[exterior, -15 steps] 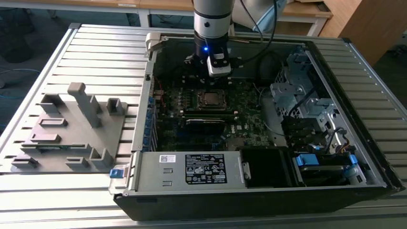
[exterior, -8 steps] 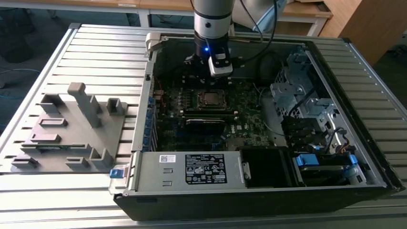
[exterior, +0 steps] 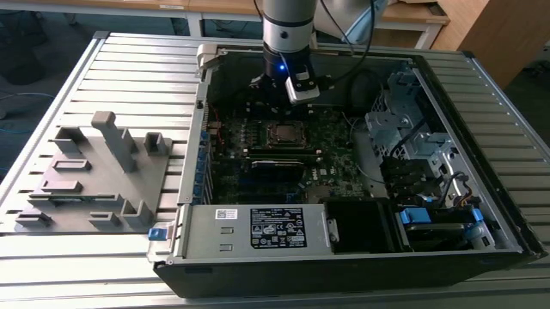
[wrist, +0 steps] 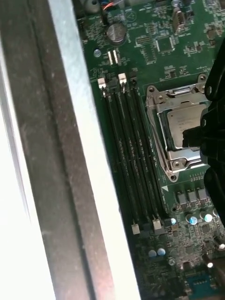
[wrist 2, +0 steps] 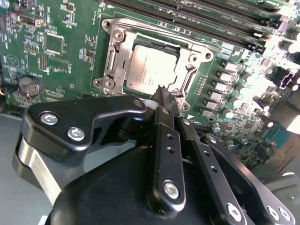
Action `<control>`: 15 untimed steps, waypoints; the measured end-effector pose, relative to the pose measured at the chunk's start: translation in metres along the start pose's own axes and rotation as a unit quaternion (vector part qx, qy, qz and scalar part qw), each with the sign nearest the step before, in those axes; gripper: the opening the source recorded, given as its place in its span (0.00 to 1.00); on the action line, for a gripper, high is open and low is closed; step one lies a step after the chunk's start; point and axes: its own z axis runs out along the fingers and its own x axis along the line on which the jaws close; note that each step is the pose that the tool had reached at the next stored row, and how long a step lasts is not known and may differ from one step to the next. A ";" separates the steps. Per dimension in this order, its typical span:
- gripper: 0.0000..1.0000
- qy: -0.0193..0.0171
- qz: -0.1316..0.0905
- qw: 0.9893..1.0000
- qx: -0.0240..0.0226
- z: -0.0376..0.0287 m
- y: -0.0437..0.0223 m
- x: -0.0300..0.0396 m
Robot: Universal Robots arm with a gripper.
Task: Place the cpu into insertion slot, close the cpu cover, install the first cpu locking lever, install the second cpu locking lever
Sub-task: 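Install the first cpu locking lever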
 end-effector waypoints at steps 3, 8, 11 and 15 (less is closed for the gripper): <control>0.10 0.000 -0.020 1.000 -0.002 0.0001 0.0000 0.0000; 0.10 0.001 -0.049 0.999 -0.004 0.0005 0.0000 -0.0003; 0.10 0.001 -0.049 0.999 -0.004 0.0007 0.0001 -0.0006; 0.10 0.001 -0.049 0.999 -0.004 0.0015 0.0009 -0.0038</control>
